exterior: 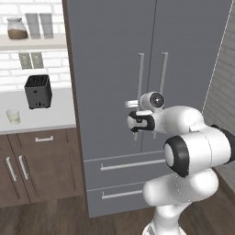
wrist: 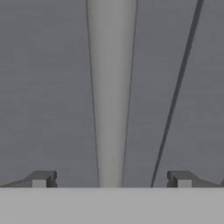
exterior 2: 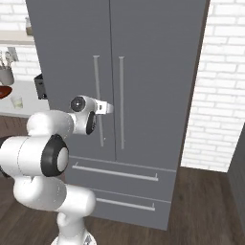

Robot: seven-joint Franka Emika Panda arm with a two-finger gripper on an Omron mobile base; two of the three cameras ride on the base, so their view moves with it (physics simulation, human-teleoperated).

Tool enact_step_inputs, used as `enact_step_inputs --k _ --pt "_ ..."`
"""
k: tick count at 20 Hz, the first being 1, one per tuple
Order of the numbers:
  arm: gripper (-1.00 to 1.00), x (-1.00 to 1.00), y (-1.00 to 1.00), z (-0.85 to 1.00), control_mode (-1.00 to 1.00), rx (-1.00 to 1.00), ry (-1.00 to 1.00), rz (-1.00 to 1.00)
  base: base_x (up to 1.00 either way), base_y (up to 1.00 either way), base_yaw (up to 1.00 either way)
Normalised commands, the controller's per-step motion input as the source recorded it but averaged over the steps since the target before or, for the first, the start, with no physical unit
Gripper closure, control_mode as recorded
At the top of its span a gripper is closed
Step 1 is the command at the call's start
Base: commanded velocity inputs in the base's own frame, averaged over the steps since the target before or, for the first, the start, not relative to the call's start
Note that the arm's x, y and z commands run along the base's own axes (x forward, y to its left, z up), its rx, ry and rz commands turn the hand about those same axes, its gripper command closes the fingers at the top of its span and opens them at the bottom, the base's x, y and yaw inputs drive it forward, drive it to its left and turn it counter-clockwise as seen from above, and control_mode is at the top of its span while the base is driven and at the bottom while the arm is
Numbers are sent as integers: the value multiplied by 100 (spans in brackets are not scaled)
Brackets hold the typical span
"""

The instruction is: Grab a lemon wedge from the fridge and one ice cube from the ice bowl, and put them in the glass of lemonade.

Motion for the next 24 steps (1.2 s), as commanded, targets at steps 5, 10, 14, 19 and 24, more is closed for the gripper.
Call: enact_step_inputs --k 5,10,14,19,24 --pt "-100 45 0 -9 -100 0 -2 0 0 0 0" --pt "-100 43 0 -3 -100 0 0 0 0 0 0" --pt "-100 33 0 0 -100 0 0 0 0 0 0" --pt "100 4 0 0 -100 0 0 0 0 0 0" --pt "100 -3 0 0 -100 0 -1 2 0 0 0"
